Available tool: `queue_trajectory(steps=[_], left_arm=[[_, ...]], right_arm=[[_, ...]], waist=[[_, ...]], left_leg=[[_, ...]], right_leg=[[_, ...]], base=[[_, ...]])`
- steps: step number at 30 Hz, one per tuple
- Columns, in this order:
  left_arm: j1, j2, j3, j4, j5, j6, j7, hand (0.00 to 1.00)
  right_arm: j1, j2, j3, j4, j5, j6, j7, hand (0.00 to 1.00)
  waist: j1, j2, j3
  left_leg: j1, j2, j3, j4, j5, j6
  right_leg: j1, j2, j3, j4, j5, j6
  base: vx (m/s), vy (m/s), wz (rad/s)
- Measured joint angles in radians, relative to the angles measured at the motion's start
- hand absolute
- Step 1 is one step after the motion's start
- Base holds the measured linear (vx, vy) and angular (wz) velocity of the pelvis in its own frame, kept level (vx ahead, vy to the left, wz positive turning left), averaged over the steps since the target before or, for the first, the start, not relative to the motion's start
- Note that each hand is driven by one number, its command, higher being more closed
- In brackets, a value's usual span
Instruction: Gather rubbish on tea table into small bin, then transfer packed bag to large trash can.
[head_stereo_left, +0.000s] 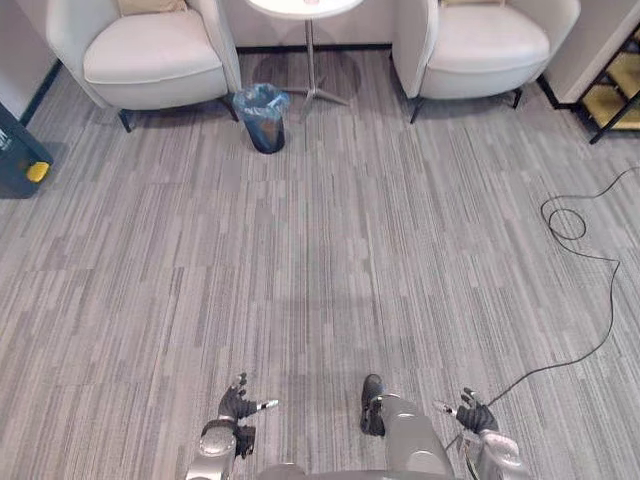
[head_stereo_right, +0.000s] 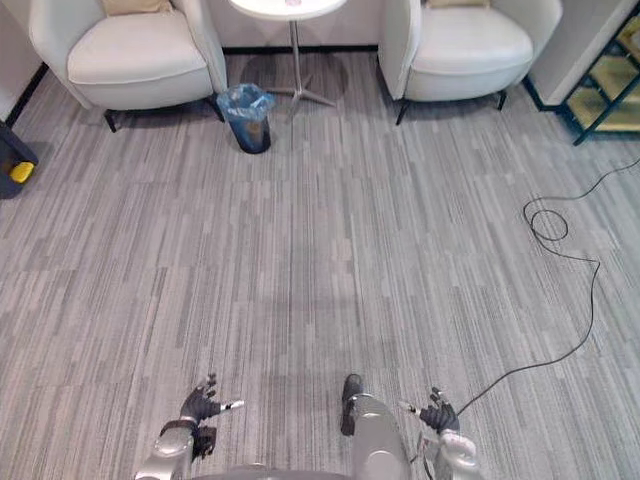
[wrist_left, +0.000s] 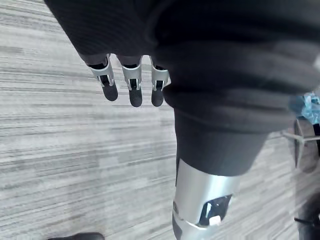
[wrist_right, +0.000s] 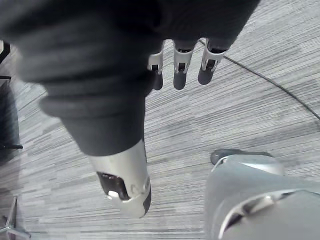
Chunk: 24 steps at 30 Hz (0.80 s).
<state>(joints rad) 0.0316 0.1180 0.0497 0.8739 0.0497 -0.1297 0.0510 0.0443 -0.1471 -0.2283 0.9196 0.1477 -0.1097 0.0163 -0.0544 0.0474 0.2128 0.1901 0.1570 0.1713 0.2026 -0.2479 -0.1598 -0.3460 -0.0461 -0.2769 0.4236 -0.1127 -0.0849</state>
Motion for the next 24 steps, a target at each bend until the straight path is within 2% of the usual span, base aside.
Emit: queue_trajectory(steps=[1, 2, 3, 4, 5, 6, 8, 9, 11, 12, 13, 14, 15, 16, 17, 19, 20, 21, 22, 23, 24], left_arm=[[-0.001, -0.004, 0.001, 0.000, 0.000, 0.000, 0.000, 0.00], [0.002, -0.015, 0.007, -0.001, 0.000, 0.000, 0.000, 0.00], [0.008, -0.023, 0.012, -0.003, 0.000, 0.000, 0.000, 0.00], [0.017, -0.036, 0.022, -0.008, -0.001, 0.000, -0.001, 0.00], [0.031, -0.046, 0.028, -0.021, -0.001, 0.000, -0.001, 0.00], [0.039, -0.052, 0.031, -0.031, -0.002, 0.001, -0.001, 0.00], [0.050, -0.060, 0.033, -0.049, -0.002, 0.002, -0.001, 0.00], [0.048, -0.063, 0.033, -0.049, -0.007, 0.002, 0.000, 0.00], [0.047, -0.068, 0.033, -0.049, -0.012, 0.002, 0.004, 0.00], [0.048, -0.071, 0.033, -0.048, -0.013, 0.002, 0.005, 0.00], [0.045, -0.077, 0.032, -0.048, -0.014, 0.002, 0.008, 0.00], [0.046, -0.079, 0.031, -0.047, -0.014, 0.002, 0.009, 0.00], [0.046, -0.079, 0.031, -0.045, -0.014, 0.002, 0.010, 0.00], [0.046, -0.075, 0.032, -0.031, -0.015, 0.002, 0.016, 0.00], [0.039, -0.070, 0.033, -0.025, -0.017, 0.002, 0.017, 0.00], [0.025, -0.055, 0.031, -0.016, -0.018, 0.001, 0.015, 0.00], [0.028, -0.060, 0.031, -0.013, -0.018, 0.002, 0.015, 0.00], [0.037, -0.062, 0.031, 0.001, -0.019, 0.005, 0.016, 0.00], [0.040, -0.061, 0.031, 0.001, -0.019, 0.006, 0.015, 0.00], [0.046, -0.053, 0.024, 0.001, -0.020, 0.010, 0.016, 0.00], [0.046, -0.042, 0.005, 0.001, -0.020, 0.011, 0.016, 0.00]], right_arm=[[0.002, 0.001, 0.000, 0.003, 0.000, 0.001, 0.000, 0.00], [0.009, 0.003, 0.004, 0.002, 0.001, 0.002, 0.000, 0.00], [0.014, 0.004, 0.010, -0.004, 0.002, 0.002, 0.000, 0.00], [0.018, 0.005, 0.019, -0.011, 0.010, 0.001, -0.001, 0.00], [0.023, 0.012, 0.025, -0.028, 0.020, 0.000, -0.008, 0.00], [0.023, 0.018, 0.035, -0.047, 0.023, -0.002, -0.015, 0.00], [0.021, 0.023, 0.036, -0.066, 0.040, -0.004, -0.017, 0.00], [0.013, 0.025, 0.032, -0.067, 0.042, -0.003, -0.018, 0.00], [-0.004, 0.026, 0.027, -0.064, 0.042, -0.002, -0.020, 0.00], [-0.014, 0.028, 0.016, -0.060, 0.042, -0.001, -0.022, 0.00], [-0.024, 0.030, -0.003, -0.058, 0.042, -0.002, -0.026, 0.00], [-0.036, 0.024, -0.006, -0.037, 0.042, -0.003, -0.034, 0.00], [-0.036, 0.018, -0.006, -0.027, 0.042, -0.002, -0.035, 0.00], [-0.043, 0.013, 0.000, -0.006, 0.042, -0.001, -0.035, 0.00], [-0.046, 0.024, 0.011, 0.009, 0.041, 0.001, -0.035, 0.00], [-0.045, 0.024, 0.011, 0.010, 0.038, 0.001, -0.034, 0.00], [-0.042, 0.019, 0.010, 0.011, 0.036, 0.001, -0.034, 0.00], [-0.050, 0.021, 0.011, 0.012, 0.032, 0.001, -0.033, 0.00], [-0.050, 0.023, 0.011, 0.013, 0.030, 0.001, -0.032, 0.00], [-0.046, 0.028, 0.020, 0.021, 0.024, 0.001, -0.030, 0.00], [-0.037, 0.030, 0.038, 0.027, 0.016, 0.001, -0.029, 0.00]], waist=[[-0.001, 0.000, 0.000], [0.002, 0.001, 0.001], [0.005, 0.001, 0.001], [0.010, 0.003, 0.001], [0.017, 0.001, 0.003], [0.023, -0.005, 0.005], [0.047, -0.014, 0.008], [0.062, -0.012, 0.008], [0.073, -0.017, 0.011], [0.072, -0.021, 0.013], [0.074, -0.022, 0.014], [0.076, -0.012, 0.008], [0.080, 0.001, 0.003], [0.098, 0.016, -0.003], [0.102, -0.020, -0.010], [0.098, -0.046, -0.012], [0.100, -0.053, -0.012], [0.100, -0.052, -0.013], [0.098, -0.052, -0.013], [0.097, -0.054, -0.013], [0.094, -0.055, -0.014]], left_leg=[[-0.026, 0.010, -0.012, 0.073, 0.007, -0.011], [-0.103, 0.037, -0.043, 0.277, 0.047, 0.001], [-0.149, 0.053, -0.054, 0.398, 0.089, 0.014], [-0.216, 0.091, -0.057, 0.575, 0.111, 0.025], [-0.285, 0.133, -0.034, 0.735, 0.094, 0.044], [-0.338, 0.152, -0.005, 0.799, 0.085, 0.059], [-0.409, 0.153, 0.044, 0.773, 0.071, 0.081], [-0.449, 0.140, 0.075, 0.704, 0.062, 0.095], [-0.484, 0.095, 0.091, 0.563, 0.061, 0.095], [-0.493, 0.050, 0.090, 0.441, 0.064, 0.093], [-0.493, -0.007, 0.081, 0.259, 0.079, 0.084], [-0.484, -0.043, 0.071, 0.082, 0.132, 0.069], [-0.479, -0.052, 0.068, 0.013, 0.167, 0.068], [-0.465, -0.054, 0.042, -0.019, 0.294, 0.138], [-0.462, -0.085, 0.053, 0.010, 0.270, 0.178], [-0.477, -0.113, 0.060, 0.064, 0.210, 0.193], [-0.467, -0.123, 0.078, 0.098, 0.160, 0.200], [-0.424, -0.129, 0.097, 0.106, 0.113, 0.203], [-0.411, -0.132, 0.099, 0.104, 0.103, 0.204], [-0.360, -0.145, 0.098, 0.092, 0.076, 0.206], [-0.309, -0.155, 0.093, 0.082, 0.052, 0.212]], right_leg=[[0.024, 0.006, -0.006, -0.013, -0.011, -0.004], [0.090, 0.021, -0.014, -0.057, -0.020, -0.005], [0.130, 0.030, -0.016, -0.091, -0.021, -0.008], [0.195, 0.048, -0.019, -0.139, -0.022, -0.011], [0.272, 0.068, -0.018, -0.188, -0.026, -0.020], [0.331, 0.078, -0.008, -0.227, -0.031, -0.027], [0.389, 0.081, 0.021, -0.276, -0.032, -0.028], [0.411, 0.077, 0.038, -0.296, -0.031, -0.026], [0.436, 0.062, 0.058, -0.320, -0.032, -0.025], [0.452, 0.047, 0.065, -0.333, -0.034, -0.020], [0.470, 0.028, 0.081, -0.349, -0.043, -0.005], [0.485, 0.023, 0.097, -0.361, -0.058, 0.020], [0.490, 0.030, 0.109, -0.360, -0.069, 0.038], [0.504, 0.034, 0.144, -0.358, -0.095, 0.072], [0.520, 0.004, 0.161, -0.356, -0.115, 0.097], [0.526, -0.033, 0.172, -0.339, -0.129, 0.116], [0.508, -0.056, 0.199, -0.266, -0.147, 0.146], [0.427, -0.077, 0.242, -0.038, -0.166, 0.204], [0.404, -0.082, 0.251, 0.023, -0.163, 0.232], [0.320, -0.098, 0.278, 0.242, -0.132, 0.349], [0.253, -0.098, 0.289, 0.411, -0.123, 0.356]], base=[[0.38, -0.297, 0.28], [0.29, -0.229, 0.19], [0.34, -0.241, 0.12], [0.32, -0.194, 0.00], [0.36, -0.200, -0.09], [0.29, -0.149, -0.17], [0.26, -0.082, -0.36], [0.35, -0.023, -0.47], [0.33, 0.046, -0.31], [0.33, 0.121, -0.25], [0.41, 0.181, -0.34], [0.36, 0.182, -0.38], [0.40, 0.220, -0.57], [0.40, 0.214, -0.55], [0.41, 0.192, -0.39], [0.42, 0.169, -0.01], [0.51, 0.234, -0.29], [0.41, 0.202, -0.39], [0.42, 0.200, -0.25], [0.44, 0.163, 0.05], [0.45, 0.143, 0.10]])
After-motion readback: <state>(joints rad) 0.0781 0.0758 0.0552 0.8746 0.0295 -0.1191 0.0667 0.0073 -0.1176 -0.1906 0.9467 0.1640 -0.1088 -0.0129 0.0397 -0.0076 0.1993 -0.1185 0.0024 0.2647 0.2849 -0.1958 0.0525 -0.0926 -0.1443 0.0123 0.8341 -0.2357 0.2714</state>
